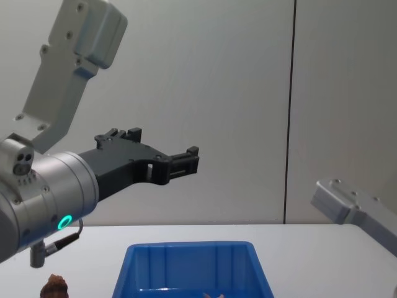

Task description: Pick up the two dolls from the table and place them into the box.

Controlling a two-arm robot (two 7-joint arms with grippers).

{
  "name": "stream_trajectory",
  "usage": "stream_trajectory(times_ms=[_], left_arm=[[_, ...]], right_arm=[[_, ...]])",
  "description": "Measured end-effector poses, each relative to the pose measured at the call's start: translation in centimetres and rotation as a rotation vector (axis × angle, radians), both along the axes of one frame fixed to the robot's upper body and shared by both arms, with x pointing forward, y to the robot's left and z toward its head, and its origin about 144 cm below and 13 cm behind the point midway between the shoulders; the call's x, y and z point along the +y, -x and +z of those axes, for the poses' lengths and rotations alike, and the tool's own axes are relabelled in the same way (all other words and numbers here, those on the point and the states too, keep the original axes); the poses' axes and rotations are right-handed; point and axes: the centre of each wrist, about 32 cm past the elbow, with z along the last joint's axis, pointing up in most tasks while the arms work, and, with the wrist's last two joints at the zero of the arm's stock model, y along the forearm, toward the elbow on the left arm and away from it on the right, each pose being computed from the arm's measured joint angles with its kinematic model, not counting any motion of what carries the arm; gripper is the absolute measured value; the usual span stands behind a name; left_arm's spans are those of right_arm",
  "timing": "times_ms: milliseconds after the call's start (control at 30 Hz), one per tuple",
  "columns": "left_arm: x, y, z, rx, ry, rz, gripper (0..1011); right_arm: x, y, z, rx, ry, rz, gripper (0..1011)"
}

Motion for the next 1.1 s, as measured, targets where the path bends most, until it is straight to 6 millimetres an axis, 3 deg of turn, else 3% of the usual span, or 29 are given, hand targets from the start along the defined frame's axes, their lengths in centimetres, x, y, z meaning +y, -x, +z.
stream_trajectory(times_ms=[533,1100], left_arm=[[0.0,0.0,0.0,0.0,0.0,0.0,1001],[0.0,0.0,0.0,0.0,0.0,0.0,1001]], right_arm=[[-0.4,0.1,1.7,-0.116,0.02,-0.062,428],[-0.3,0.0,6.4,-0.334,-0.044,-0.029,318]])
